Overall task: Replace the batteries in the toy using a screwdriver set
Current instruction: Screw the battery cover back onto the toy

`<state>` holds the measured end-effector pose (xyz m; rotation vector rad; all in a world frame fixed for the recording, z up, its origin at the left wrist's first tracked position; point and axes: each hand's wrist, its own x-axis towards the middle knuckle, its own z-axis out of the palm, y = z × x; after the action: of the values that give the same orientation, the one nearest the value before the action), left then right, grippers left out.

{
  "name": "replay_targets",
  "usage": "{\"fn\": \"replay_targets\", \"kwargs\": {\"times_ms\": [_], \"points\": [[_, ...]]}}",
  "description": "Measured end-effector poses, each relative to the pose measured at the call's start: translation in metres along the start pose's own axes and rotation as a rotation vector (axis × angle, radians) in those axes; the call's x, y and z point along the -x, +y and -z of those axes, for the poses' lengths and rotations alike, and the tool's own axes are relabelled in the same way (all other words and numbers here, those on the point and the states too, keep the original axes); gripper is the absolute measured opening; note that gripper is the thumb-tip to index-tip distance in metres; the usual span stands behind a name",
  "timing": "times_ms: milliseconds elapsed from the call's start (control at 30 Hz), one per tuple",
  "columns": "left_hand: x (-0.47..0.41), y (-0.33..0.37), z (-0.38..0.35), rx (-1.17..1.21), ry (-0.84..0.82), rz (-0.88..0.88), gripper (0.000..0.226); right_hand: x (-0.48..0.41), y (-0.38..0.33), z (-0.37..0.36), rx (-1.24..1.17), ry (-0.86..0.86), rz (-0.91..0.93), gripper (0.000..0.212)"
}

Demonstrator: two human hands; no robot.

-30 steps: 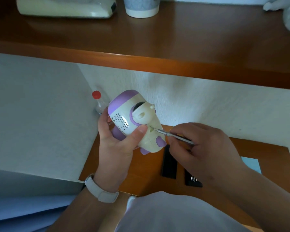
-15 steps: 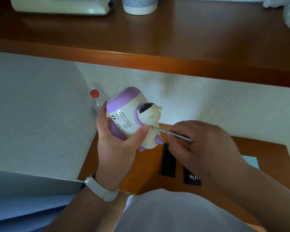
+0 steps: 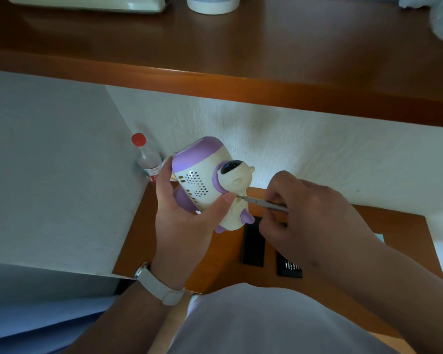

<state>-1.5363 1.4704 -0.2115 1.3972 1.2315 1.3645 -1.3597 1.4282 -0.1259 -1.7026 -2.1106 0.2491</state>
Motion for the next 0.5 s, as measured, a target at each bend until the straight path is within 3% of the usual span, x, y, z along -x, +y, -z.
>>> {"fn": "replay_targets", "kwargs": {"times_ms": [133,300,500], "points": [[0.001,-0.002,0.000,0.034,-0.011,0.035,0.096,-0.003,0.001,0.003,0.014,-0.035,0.012,0.016],[-0.001,-0.004,0.000,0.068,-0.022,0.070,0.097,-0.006,0.004,0.006,-0.019,-0.045,0.065,0.037],[-0.003,-0.008,0.001,0.069,-0.012,0.096,0.097,-0.013,0.018,0.004,0.061,-0.142,0.085,0.033]]}}
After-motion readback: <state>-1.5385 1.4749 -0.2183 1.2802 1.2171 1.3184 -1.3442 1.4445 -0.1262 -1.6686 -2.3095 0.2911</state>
